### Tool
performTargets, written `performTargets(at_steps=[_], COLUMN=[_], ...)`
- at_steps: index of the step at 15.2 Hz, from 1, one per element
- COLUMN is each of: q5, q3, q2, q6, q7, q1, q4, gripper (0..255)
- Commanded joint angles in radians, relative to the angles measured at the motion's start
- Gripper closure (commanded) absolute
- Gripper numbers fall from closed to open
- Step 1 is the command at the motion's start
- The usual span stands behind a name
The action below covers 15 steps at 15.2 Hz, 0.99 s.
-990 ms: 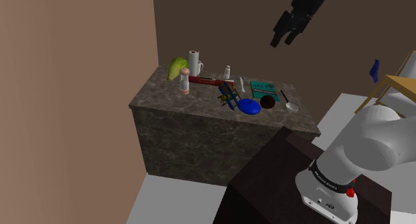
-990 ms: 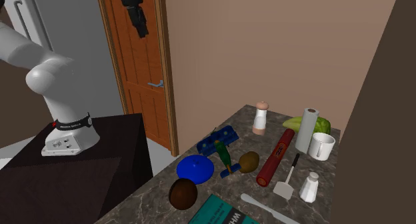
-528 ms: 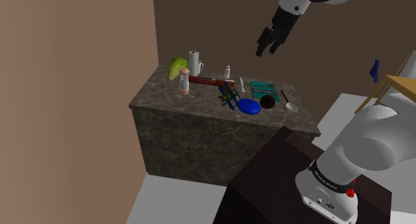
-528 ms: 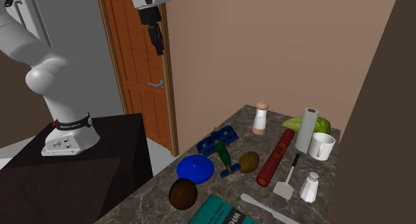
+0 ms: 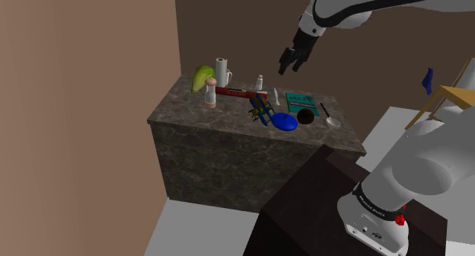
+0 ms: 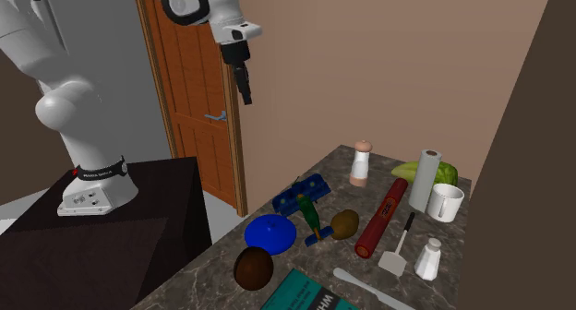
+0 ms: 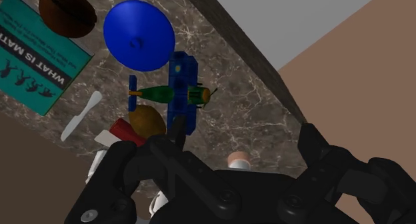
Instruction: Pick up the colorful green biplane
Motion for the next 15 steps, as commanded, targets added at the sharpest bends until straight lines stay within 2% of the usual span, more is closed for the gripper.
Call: performTargets(at_steps=[1,9,15], q5=[0.016,0.135,0.250], q3=[-0.020,-0.078,-0.075], q2=[0.075,0.379,0.617], q6=[0.052,0.198,0.252], q7=[-0.031,-0.179,-0.294], q1=[0.004,0.007,-0.027], q4=[0.021,0.152,0.307], gripper=[0,0,0])
